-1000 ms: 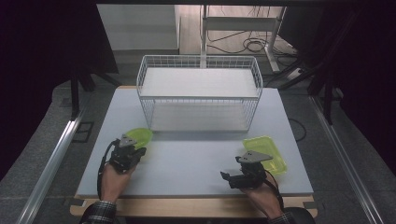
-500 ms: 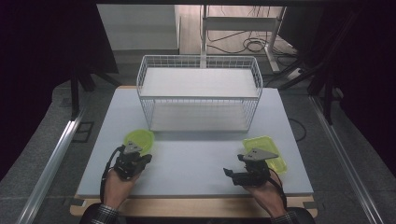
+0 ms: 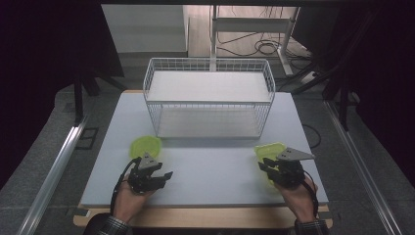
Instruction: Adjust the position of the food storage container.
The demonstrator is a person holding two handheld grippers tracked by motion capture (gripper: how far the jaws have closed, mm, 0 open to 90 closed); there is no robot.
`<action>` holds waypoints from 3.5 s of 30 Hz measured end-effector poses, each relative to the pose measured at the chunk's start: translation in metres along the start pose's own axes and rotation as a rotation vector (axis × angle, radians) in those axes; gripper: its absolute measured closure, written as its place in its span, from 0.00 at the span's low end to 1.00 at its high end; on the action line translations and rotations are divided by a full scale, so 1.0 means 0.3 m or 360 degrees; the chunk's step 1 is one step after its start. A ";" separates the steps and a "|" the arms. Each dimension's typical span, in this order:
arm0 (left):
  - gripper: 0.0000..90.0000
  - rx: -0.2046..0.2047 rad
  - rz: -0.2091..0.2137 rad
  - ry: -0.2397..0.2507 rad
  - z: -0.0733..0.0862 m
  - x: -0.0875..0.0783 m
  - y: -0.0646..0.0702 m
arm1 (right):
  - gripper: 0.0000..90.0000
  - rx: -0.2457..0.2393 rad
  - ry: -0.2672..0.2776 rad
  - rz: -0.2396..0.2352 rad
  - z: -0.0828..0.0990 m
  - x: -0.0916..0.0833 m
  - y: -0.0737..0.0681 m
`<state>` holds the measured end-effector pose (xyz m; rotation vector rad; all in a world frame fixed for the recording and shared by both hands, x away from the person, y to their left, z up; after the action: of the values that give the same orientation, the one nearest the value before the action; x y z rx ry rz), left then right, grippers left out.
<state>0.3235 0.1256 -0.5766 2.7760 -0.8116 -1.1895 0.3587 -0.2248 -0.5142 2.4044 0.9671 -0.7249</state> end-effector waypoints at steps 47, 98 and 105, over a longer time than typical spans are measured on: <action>0.32 0.0074 0.0005 -0.0019 0.010 0.015 0.032 | 0.99 0.0208 -0.0253 0.0070 0.196 -0.056 0.092; 0.44 0.0072 0.0072 -0.0037 0.008 0.017 0.053 | 0.98 0.0160 -0.0240 -0.0069 0.050 0.164 0.118; 0.45 0.0074 0.0073 -0.0052 0.013 0.014 0.053 | 0.98 0.0120 -0.0219 -0.0169 0.034 0.170 0.016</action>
<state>0.3161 0.1105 -0.5789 2.7649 -0.9120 -1.2273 0.3904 -0.2087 -0.5523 2.3450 1.0334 -0.9681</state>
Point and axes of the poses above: each handheld gripper's, and its own axes: x roughly forward along the jaws, z roughly out of its underside, y roughly to its right, the point moved 9 cm from there along x, roughly forward along the jaws, and after that the axes turned 13 degrees about -x, right-handed, at the moved point
